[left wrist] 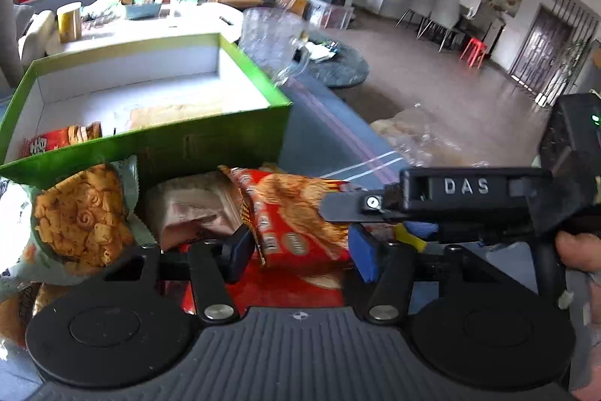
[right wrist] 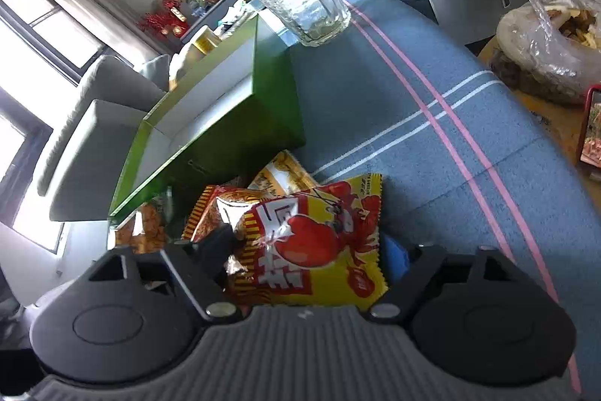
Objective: Organize snacks
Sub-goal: 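Grasp the red-and-yellow chip bag with the right tool and lift it, then carry the red-and-yellow chip bag with the right tool over the box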
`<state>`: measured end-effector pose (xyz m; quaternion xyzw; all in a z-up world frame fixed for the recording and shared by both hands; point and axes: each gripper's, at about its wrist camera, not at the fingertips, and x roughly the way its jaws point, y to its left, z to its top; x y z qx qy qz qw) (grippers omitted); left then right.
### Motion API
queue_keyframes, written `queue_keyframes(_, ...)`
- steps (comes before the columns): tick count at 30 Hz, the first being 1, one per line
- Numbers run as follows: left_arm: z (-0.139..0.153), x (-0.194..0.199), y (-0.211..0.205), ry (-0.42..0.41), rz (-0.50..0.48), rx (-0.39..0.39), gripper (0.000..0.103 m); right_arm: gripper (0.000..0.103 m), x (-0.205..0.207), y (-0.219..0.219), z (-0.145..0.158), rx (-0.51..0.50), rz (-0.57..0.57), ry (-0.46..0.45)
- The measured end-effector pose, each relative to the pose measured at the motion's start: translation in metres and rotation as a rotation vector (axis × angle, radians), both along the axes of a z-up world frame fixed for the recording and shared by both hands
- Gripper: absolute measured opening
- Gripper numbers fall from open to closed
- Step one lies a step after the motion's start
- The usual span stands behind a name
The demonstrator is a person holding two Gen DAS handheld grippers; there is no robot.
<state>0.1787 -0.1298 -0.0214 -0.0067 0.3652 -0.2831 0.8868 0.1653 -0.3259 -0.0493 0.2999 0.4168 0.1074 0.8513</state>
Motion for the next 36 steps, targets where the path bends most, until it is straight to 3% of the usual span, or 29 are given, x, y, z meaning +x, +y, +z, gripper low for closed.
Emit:
queue_keyframes(2, 0.010, -0.014, 0.000, -0.062, -0.010, 0.019, 0.052, 0.075, -0.005, -0.002, 0.006, 0.045, 0.012, -0.016)
queue_keyframes(16, 0.067, -0.073, 0.051, -0.308, 0.108, 0.004, 0.053, 0.075, -0.040, 0.046, 0.078, -0.002, 0.098, -0.256)
queue_keyframes(26, 0.090, -0.066, 0.088, -0.376, 0.223, -0.029, 0.056, 0.075, -0.022, 0.089, 0.112, -0.044, 0.186, -0.353)
queue_keyframes(36, 0.082, -0.041, 0.102, -0.367, 0.266, -0.041, 0.056, 0.075, 0.006, 0.110, 0.111, -0.069, 0.212, -0.354)
